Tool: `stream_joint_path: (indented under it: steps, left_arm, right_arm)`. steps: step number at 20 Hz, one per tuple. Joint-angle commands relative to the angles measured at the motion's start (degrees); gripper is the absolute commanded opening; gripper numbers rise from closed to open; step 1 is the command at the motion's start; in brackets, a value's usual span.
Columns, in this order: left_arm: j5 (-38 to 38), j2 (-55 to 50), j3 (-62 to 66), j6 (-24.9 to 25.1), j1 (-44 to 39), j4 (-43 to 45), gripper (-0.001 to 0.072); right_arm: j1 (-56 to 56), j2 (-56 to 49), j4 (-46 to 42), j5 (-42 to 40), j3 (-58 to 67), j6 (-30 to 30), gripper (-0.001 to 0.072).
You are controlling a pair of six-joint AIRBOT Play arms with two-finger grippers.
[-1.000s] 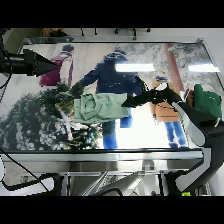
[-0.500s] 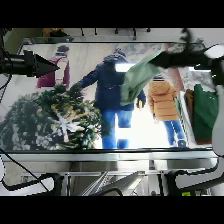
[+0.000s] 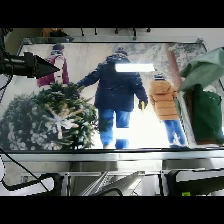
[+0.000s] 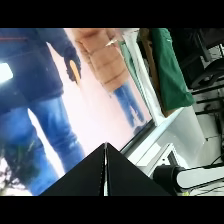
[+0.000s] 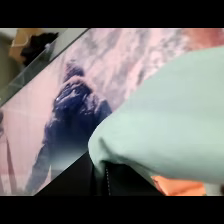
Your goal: Fold the shirts.
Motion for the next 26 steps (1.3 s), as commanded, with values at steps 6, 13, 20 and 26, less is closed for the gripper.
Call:
stream_joint_path:
  steps: [6,13,20,26]
  left_arm:
    - [0.0,0.0,0.0,1.7,0.0,0.0,0.0016]
    - [-2.2,0.0,0.0,4.2,0.0,0.0,0.0016]
    - [-4.8,0.0,0.0,6.3,-0.3,0.0,0.0016]
    - [-4.7,0.0,0.0,6.4,-0.3,0.0,0.0016]
  right_arm:
    - [-9.7,5.1,-0.8,14.4,0.4,8.1,0.0017]
    - [-12.2,15.0,-25.8,30.6,-6.8,9.9,0.0016]
    - [-12.2,23.7,-40.5,27.5,-44.3,10.4,0.0017]
    - [-12.0,19.7,-41.2,16.9,-58.1,6.5,0.0249]
